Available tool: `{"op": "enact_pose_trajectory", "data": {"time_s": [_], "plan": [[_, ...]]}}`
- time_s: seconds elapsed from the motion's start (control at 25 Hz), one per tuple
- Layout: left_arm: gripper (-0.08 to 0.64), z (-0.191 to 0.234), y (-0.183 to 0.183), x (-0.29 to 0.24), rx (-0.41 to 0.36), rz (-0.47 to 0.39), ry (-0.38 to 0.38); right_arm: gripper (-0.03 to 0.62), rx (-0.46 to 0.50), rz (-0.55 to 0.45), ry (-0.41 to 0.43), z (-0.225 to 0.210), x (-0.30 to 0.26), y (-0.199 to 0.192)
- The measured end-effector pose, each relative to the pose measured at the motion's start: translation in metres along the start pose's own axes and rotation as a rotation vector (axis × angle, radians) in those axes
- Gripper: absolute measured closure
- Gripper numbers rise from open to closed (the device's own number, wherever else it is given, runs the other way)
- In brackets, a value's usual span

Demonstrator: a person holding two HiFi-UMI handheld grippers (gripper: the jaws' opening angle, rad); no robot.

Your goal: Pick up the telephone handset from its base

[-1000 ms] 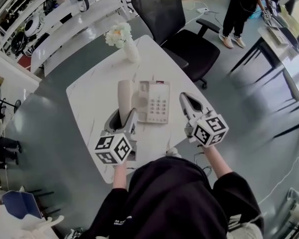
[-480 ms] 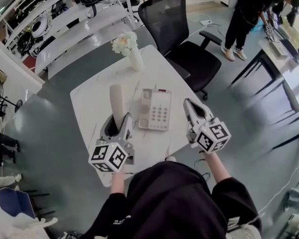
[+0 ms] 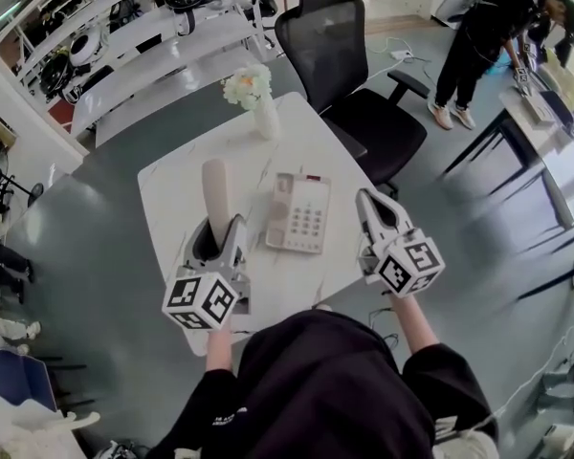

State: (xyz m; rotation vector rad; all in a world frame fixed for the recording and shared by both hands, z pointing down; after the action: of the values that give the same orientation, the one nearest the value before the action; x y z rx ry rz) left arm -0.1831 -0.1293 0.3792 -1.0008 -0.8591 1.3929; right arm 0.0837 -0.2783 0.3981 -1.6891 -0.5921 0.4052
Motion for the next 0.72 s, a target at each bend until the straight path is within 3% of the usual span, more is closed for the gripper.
{"op": "enact_pose_trajectory", "data": {"time_s": [0.72], "plan": [[0.347,0.0000,-0.0018,-0.0042,-0.030,0.018,0.011,0.600,0.060,-0.010,-0.043,-0.0038,-0.0001,0.0068]]}}
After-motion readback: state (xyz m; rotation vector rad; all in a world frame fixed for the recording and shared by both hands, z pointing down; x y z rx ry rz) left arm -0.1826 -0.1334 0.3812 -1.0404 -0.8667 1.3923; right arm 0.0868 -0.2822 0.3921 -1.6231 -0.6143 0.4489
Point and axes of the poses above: the fingertips, and each gripper's own axes: x backward along the fingers, z to its left, y out of its top, the point moved 5 cm from there along x, backward along the fingers, and after that the axes turned 3 degrees about x, right-handed, at the moved point
